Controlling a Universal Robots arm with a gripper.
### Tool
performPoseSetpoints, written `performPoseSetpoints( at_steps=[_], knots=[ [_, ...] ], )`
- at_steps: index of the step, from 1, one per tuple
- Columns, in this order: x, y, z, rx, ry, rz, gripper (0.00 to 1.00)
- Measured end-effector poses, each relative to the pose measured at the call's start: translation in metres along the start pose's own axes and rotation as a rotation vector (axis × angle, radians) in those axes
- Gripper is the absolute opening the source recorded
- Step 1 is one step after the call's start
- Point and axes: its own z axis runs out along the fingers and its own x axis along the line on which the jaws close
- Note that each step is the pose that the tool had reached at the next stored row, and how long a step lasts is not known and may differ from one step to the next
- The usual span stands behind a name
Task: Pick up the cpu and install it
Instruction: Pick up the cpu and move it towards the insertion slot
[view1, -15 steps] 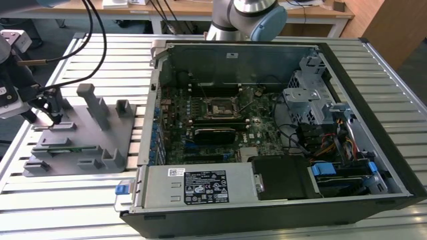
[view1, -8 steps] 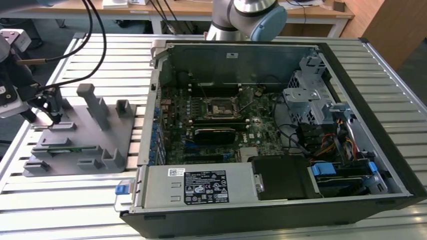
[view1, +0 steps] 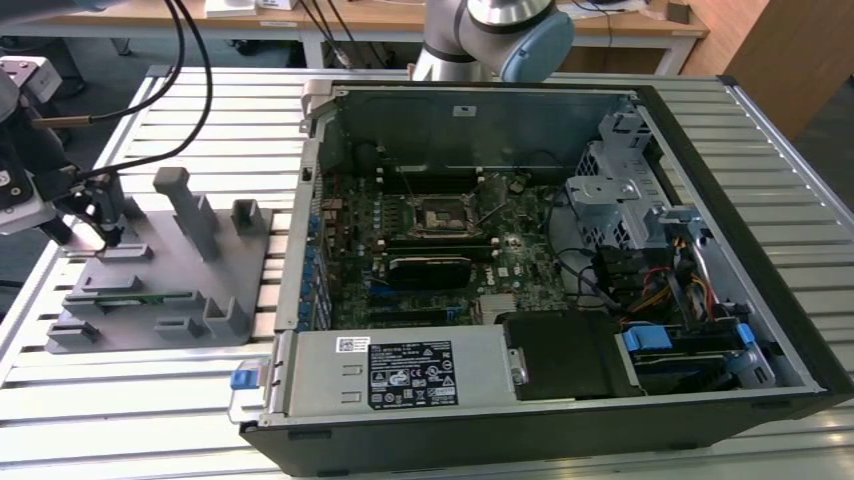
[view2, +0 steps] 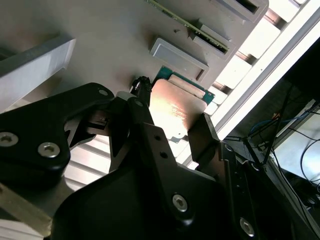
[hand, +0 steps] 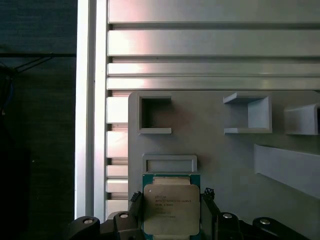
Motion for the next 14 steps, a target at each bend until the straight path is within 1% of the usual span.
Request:
performPoseSetpoints(
  at_steps=[14],
  knots=[
    [0.0001, 0.0001, -0.0034, 0.0001, 0.0001, 0.0, 0.54]
  ],
)
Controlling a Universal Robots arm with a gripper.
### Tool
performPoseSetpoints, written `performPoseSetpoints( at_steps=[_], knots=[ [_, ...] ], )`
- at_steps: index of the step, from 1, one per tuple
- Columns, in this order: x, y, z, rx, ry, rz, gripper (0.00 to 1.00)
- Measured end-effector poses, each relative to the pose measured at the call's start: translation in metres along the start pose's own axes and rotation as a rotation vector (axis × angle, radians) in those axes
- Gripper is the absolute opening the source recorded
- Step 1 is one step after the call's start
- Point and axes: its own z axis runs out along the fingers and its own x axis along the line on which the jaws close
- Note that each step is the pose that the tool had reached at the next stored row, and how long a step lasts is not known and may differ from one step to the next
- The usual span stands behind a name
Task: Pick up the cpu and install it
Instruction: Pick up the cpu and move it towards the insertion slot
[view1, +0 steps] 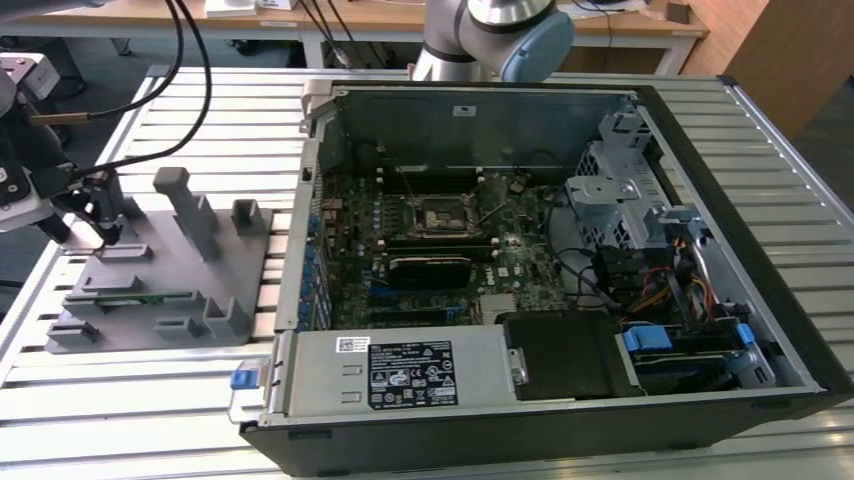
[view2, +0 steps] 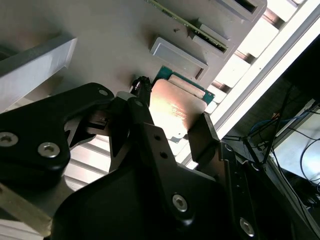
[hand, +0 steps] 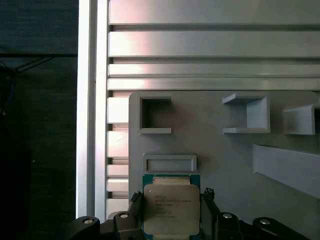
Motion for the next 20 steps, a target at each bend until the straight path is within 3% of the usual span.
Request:
performPoseSetpoints(
  at_steps=[10, 20],
  knots=[
    [0.0, 0.0002, -0.004, -0.0002, -0.0004, 0.0, 0.54],
    [0.0002, 0.0006, -0.0138, -0.0002, -0.0012, 0.0, 0.54]
  ],
)
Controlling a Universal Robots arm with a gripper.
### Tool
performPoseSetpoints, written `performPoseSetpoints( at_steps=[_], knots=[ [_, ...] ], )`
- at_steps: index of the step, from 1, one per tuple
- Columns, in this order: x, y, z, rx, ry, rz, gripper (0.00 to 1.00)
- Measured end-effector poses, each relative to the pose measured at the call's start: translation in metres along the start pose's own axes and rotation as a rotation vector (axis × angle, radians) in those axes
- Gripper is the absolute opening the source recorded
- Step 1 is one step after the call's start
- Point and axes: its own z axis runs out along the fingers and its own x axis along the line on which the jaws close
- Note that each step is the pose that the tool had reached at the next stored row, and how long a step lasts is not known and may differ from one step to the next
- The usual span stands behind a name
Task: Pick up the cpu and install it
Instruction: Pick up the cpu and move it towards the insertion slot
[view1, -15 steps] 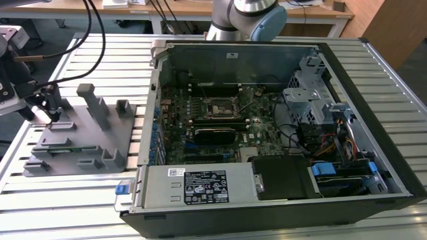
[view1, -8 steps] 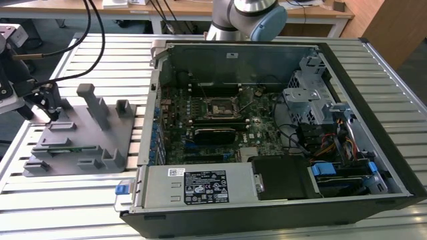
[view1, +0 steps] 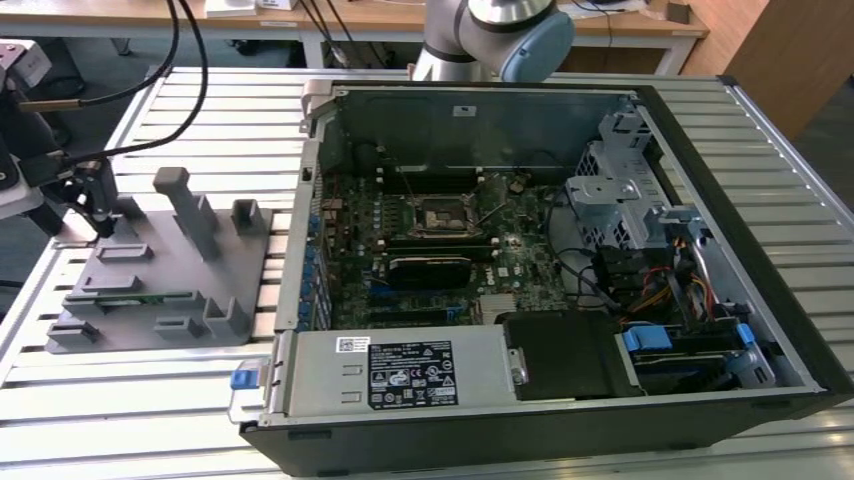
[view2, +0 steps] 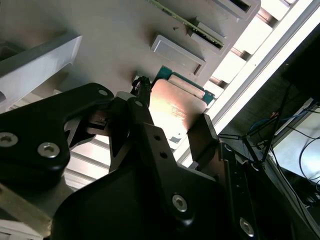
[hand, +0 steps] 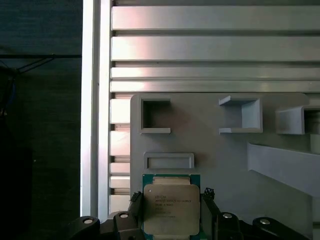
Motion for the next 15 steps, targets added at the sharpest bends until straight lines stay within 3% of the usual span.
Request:
performPoseSetpoints(
  at_steps=[15],
  knots=[
    [0.0004, 0.0006, -0.0153, 0.0, -0.0032, 0.0, 0.54]
  ],
)
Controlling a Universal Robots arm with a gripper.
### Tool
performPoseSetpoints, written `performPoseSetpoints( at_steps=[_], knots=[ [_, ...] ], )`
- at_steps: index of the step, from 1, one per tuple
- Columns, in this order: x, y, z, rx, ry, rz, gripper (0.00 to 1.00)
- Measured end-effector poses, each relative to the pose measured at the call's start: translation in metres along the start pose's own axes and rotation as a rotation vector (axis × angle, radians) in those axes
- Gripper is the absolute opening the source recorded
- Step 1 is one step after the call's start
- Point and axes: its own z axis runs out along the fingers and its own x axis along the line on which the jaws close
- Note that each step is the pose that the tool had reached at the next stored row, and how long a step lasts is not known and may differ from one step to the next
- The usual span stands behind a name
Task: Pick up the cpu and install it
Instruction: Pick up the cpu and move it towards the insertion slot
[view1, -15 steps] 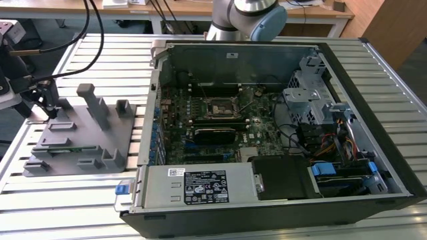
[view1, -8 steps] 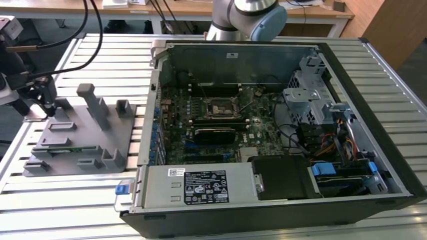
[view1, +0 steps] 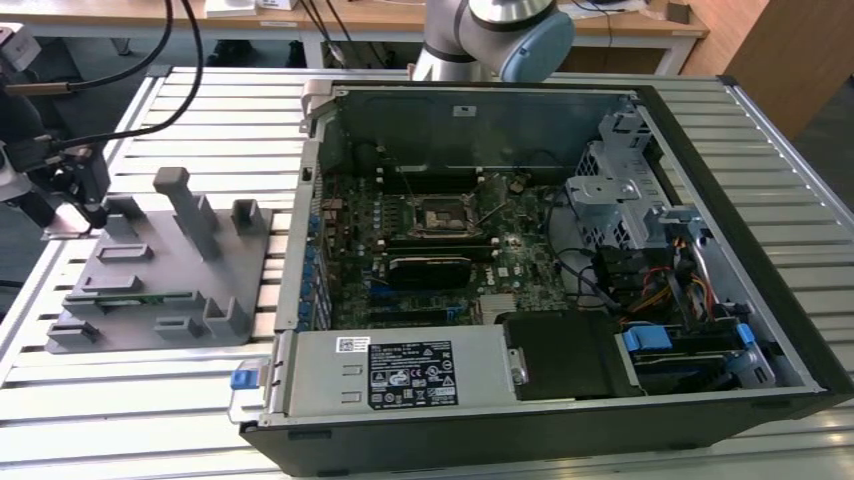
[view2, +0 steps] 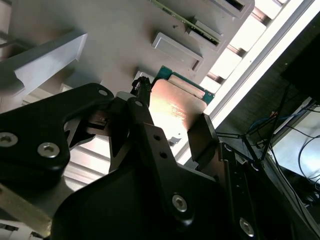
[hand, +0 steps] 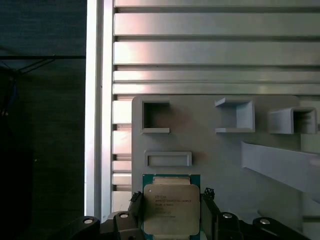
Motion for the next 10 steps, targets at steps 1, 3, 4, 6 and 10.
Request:
performPoseSetpoints(
  at_steps=[1, 3, 4, 6, 10],
  knots=[
    [0.0, 0.0, -0.001, -0.0001, -0.0002, 0.0, 0.54],
    [0.0, 0.0001, -0.003, -0.0003, -0.0006, 0.0, 0.54],
    [0.0001, 0.0002, -0.004, -0.0003, -0.0007, 0.0, 0.54],
    [0.0001, 0.0002, -0.0059, -0.0003, -0.0012, 0.0, 0.54],
    [0.0001, 0.0004, -0.0096, -0.0003, -0.0021, 0.0, 0.54]
  ],
)
